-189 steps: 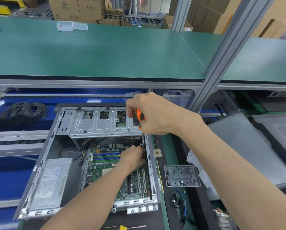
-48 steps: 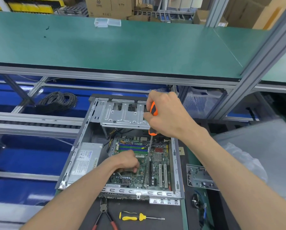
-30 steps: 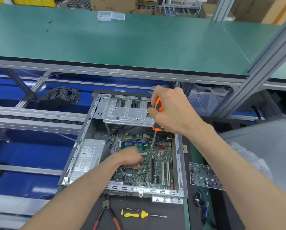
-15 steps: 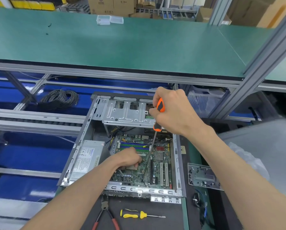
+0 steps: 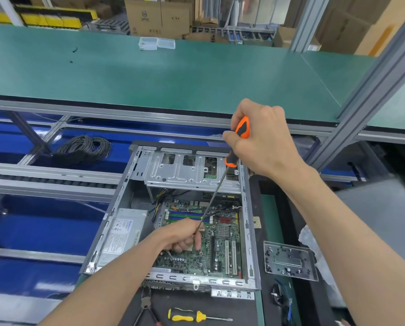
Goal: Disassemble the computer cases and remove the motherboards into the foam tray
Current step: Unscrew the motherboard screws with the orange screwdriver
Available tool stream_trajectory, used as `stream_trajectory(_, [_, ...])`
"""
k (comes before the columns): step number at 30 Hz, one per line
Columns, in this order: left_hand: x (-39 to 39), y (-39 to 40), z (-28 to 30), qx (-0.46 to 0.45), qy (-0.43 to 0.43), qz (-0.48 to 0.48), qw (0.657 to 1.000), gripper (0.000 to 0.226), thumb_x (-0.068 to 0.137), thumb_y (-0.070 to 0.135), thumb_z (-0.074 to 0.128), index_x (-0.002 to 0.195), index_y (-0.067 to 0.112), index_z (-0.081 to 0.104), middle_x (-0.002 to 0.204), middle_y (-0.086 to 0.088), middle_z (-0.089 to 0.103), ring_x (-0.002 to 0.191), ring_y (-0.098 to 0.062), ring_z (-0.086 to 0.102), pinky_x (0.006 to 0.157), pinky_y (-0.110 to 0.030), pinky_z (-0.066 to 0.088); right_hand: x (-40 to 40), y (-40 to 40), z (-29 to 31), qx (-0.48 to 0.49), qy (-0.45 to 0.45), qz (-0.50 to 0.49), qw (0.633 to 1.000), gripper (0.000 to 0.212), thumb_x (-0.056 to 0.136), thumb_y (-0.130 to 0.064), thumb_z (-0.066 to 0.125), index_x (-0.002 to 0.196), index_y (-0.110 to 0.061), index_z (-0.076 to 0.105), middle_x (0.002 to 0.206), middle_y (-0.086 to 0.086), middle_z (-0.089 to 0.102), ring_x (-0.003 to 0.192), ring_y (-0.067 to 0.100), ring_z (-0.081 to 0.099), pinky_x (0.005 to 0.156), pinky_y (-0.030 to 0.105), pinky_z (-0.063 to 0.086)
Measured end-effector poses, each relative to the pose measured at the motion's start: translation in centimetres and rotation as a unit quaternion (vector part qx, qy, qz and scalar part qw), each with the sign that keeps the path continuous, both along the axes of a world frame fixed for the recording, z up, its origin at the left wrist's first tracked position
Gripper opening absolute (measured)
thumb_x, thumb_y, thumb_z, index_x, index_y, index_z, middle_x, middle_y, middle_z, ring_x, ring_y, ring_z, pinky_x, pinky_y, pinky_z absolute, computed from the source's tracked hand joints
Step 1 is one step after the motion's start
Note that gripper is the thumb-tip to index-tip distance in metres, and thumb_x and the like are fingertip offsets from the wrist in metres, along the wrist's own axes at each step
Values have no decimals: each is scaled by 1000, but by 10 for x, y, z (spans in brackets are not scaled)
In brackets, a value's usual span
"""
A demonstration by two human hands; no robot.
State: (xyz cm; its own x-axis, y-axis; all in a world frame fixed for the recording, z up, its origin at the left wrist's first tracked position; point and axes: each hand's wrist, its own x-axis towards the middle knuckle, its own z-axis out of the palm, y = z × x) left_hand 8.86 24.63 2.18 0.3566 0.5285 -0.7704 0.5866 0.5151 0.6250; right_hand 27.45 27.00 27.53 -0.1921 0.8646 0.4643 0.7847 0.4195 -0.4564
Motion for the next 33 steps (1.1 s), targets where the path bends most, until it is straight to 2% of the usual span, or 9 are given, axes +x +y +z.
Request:
stream_trajectory(6, [2,4,6,-42,-27,75,996,42,102,17,33,63,24,46,50,6,22,38,-12,18,34,-20,20,-3,1,-3,22,26,-14,999,21,80,-25,71,85,-21,51,61,-13,56,65,20,55,74,32,37])
stream_trajectory(11, [2,9,6,-51,-75,166,982,36,104,14,34,74,12,54,48,7,25,36,-10,18,30,-17,19,-16,-7,-25,-73,222,1,972,29,73,-27,82,90,-16,61,61,-5,58,60,17,57,64,41,51])
stream_trajectory(12, [2,11,4,-46,-83,180,979,38,104,14,34,82,-4,59,49,6,25,36,-10,17,30,-17,19,-20,-11,-36,-112,235,10,965,23,76,-24,82,86,-16,64,64,-2,62,58,17,57,64,42,53])
stream_trajectory(14, [1,13,3,-42,-99,223,969,36,105,14,32,122,-17,27,51,6,23,37,-10,16,30,-16,18,-24,-18,-61,-153,202,21,967,18,87,-22,74,74,-14,65,60,5,65,55,20,59,63,40,53])
stream_trajectory(15, [2,12,5,-47,-115,231,965,19,105,15,30,88,9,25,50,7,23,36,-9,15,30,-16,17,-25,-22,-71,-154,187,27,970,29,94,-24,67,69,-11,63,55,6,63,51,18,59,61,37,52])
stream_trajectory(16, [1,11,4,-41,-112,243,963,31,104,15,29,87,6,53,49,7,24,36,-9,15,29,-16,17,-25,-24,-76,-147,186,33,971,39,99,-25,60,64,-9,60,49,7,60,47,15,58,60,33,50])
stream_trajectory(21, [-3,8,13,-26,-122,311,942,35,105,19,41,70,21,44,51,7,24,38,-10,17,30,-19,17,-12,-22,-71,-56,185,55,980,52,106,-30,45,61,-6,54,46,4,54,46,21,52,56,41,45])
stream_trajectory(28, [-14,2,41,-118,-425,379,814,39,94,18,48,56,18,39,47,8,25,40,-7,11,30,-20,12,5,-33,-83,-89,174,54,979,52,106,-30,45,60,-9,55,46,2,56,46,17,57,61,43,49])
stream_trajectory(33, [-6,-10,56,48,-199,307,929,49,99,21,54,54,23,34,50,5,21,42,-13,14,38,-21,14,1,-44,-97,-98,134,57,985,59,106,-34,42,55,-7,55,45,0,51,46,18,52,57,46,46])
